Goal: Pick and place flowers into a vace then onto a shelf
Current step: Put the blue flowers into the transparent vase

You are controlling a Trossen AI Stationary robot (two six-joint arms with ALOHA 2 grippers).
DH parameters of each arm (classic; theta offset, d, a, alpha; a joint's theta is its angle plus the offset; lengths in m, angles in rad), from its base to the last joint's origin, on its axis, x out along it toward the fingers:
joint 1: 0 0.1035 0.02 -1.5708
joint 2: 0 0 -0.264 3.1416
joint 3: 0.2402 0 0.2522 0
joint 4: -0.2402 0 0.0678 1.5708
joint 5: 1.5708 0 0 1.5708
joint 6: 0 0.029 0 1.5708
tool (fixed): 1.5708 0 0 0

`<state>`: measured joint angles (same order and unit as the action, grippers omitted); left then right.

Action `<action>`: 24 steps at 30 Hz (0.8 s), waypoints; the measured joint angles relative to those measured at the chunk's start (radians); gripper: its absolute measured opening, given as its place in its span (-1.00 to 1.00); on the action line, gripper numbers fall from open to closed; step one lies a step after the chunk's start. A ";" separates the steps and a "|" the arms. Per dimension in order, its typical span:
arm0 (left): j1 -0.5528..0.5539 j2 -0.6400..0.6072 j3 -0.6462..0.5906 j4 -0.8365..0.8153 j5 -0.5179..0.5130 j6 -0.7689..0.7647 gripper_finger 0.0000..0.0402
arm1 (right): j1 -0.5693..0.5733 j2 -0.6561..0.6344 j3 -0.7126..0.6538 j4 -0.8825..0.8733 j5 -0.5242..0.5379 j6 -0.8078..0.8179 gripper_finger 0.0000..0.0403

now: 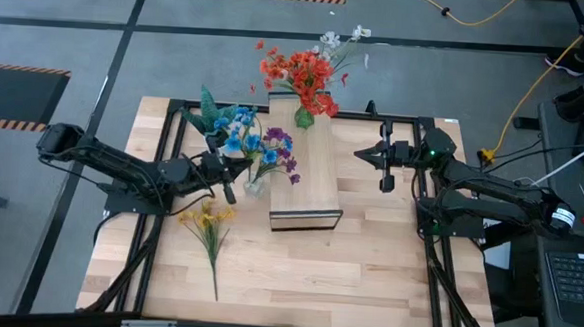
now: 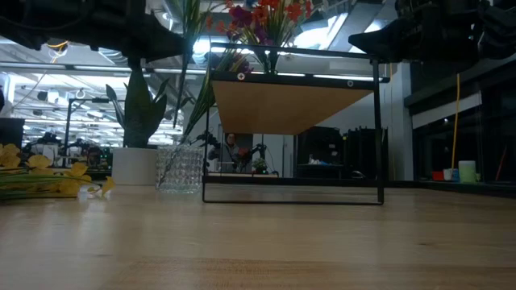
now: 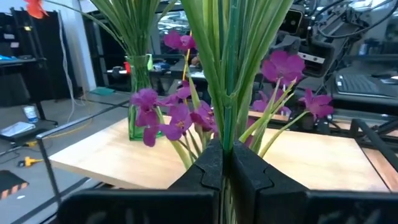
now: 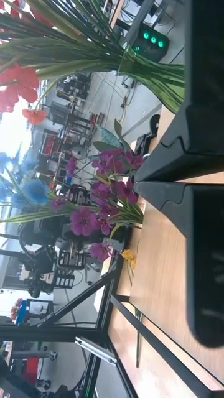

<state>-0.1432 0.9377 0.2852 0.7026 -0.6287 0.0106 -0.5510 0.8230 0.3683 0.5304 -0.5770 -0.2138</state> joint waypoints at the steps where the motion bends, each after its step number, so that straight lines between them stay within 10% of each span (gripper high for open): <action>1: 0.011 0.006 0.000 0.007 0.015 -0.006 -0.97 | 0.000 0.000 0.000 0.000 0.000 0.000 -0.94; 24: 0.099 0.187 0.000 0.060 0.096 -0.086 -0.97 | 0.000 0.000 0.000 -0.001 0.000 0.000 -0.94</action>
<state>-0.0437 1.1246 0.2852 0.7628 -0.5323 -0.0757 -0.5510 0.8230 0.3683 0.5293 -0.5770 -0.2142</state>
